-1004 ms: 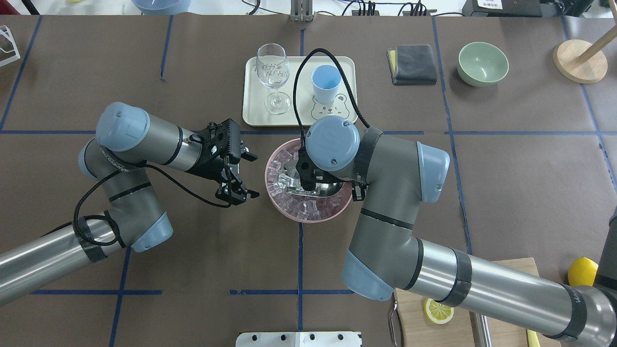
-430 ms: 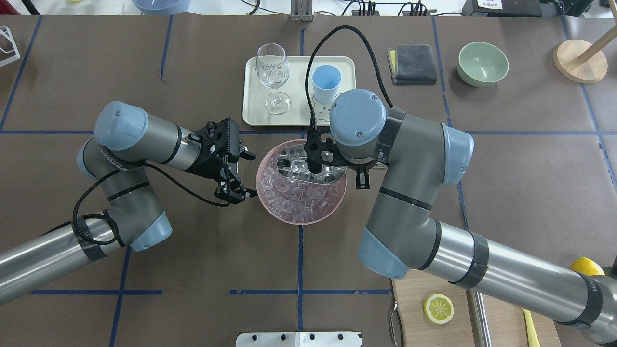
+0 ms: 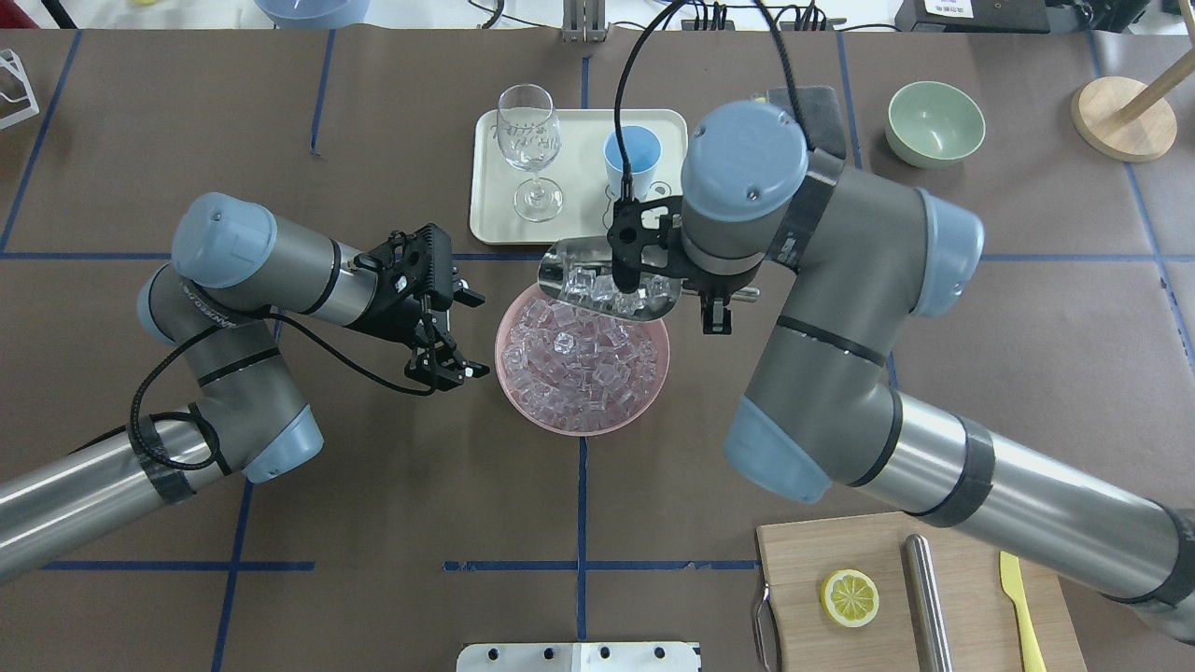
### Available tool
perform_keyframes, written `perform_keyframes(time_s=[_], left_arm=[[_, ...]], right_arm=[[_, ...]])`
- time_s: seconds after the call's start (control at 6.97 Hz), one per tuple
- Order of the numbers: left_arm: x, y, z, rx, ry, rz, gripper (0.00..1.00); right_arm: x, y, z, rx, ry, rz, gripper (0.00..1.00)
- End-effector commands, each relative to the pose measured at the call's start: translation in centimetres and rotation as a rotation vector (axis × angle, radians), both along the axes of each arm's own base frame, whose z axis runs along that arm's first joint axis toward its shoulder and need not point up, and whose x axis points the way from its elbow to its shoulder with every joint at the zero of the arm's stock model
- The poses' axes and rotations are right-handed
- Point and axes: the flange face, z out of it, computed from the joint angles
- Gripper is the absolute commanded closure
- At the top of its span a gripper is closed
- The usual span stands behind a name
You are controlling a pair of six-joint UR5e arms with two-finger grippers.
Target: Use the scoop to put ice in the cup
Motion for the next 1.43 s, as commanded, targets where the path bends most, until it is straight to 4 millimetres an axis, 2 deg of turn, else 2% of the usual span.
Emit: perform_keyframes(time_s=[0.0,0.14,0.29,0.57,0.86,1.0,1.15,1.29], left_arm=[[-2.8,-1.0,2.3,-0.026,-0.024,-0.043,0.0],[-5.6,-1.9,3.4,-0.036,-0.033,-0.081,0.0],[-9.4,-3.1,5.7,-0.06,-0.058,-0.133,0.0],[-17.6,-6.5,8.7,-0.119,-0.108,-0.265,0.0],[-25.6,-9.3,12.8,-0.236,-0.195,-0.393,0.0],[-29.1,-9.3,14.9,-0.292,-0.225,-0.434,0.0],[-33.6,-8.7,16.0,-0.381,-0.236,-0.432,0.0],[-38.8,-9.3,15.2,-0.464,-0.248,-0.482,0.0]], right_arm=[[7.7,-2.9,-1.3,-0.075,-0.113,0.044,1.0],[10.9,-4.5,-1.5,-0.093,-0.116,0.09,1.0],[13.5,-5.9,-0.9,-0.164,-0.088,0.152,1.0],[15.9,-7.5,-0.1,-0.293,-0.082,0.29,1.0],[15.7,-8.5,2.1,-0.409,-0.013,0.381,1.0],[14.9,-9.5,2.9,-0.42,0.017,0.396,1.0],[13.9,-10.8,3.4,-0.442,0.042,0.402,1.0],[12.5,-12.1,3.0,-0.476,0.08,0.405,1.0]])
